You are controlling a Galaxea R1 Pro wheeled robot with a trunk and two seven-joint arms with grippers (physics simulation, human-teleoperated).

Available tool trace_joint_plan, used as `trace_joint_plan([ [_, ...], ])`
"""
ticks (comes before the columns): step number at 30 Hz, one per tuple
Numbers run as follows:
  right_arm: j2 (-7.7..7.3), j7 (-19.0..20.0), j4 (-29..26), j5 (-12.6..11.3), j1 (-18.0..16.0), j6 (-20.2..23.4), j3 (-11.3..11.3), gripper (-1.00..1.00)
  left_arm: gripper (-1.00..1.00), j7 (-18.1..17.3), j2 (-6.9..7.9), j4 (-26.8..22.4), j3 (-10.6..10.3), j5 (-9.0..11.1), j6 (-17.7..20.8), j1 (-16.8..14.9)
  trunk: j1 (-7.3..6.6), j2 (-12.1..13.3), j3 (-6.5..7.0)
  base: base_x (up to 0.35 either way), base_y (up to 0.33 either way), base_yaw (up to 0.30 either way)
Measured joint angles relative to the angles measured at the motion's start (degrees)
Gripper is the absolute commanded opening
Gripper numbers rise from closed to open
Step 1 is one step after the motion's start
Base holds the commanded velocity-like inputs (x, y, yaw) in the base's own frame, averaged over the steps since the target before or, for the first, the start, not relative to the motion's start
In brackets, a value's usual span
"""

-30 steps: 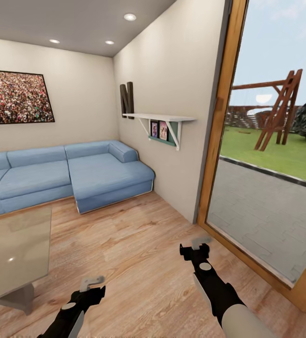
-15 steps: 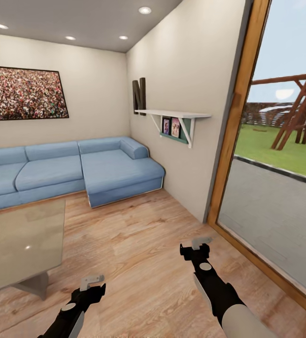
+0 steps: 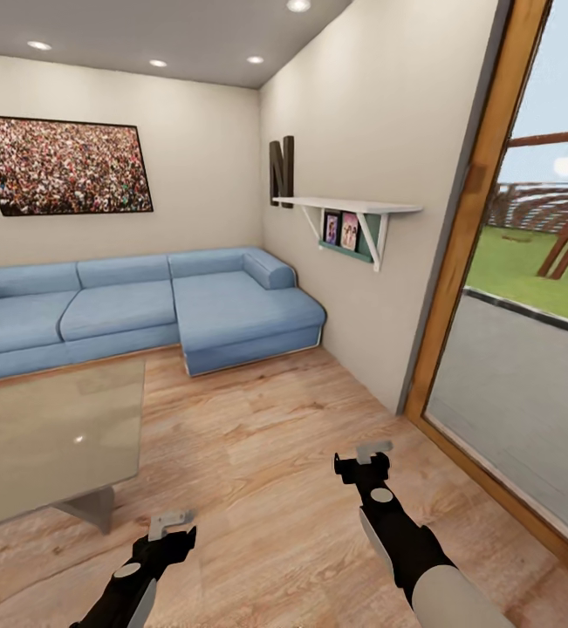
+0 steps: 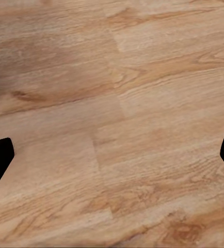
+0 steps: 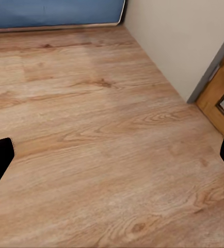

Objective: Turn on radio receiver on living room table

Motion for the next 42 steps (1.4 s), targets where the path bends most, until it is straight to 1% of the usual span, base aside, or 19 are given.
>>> trace_joint_plan([
  [42, -0.26, 0.0, 0.0, 0.09, 0.0, 0.0, -0.09, 1.0, 1.0, -0.09, -0.01, -0.02, 0.0, -0.01, 0.0, 0.0, 0.0, 0.0, -3.35, 0.0, 0.0, 0.16],
])
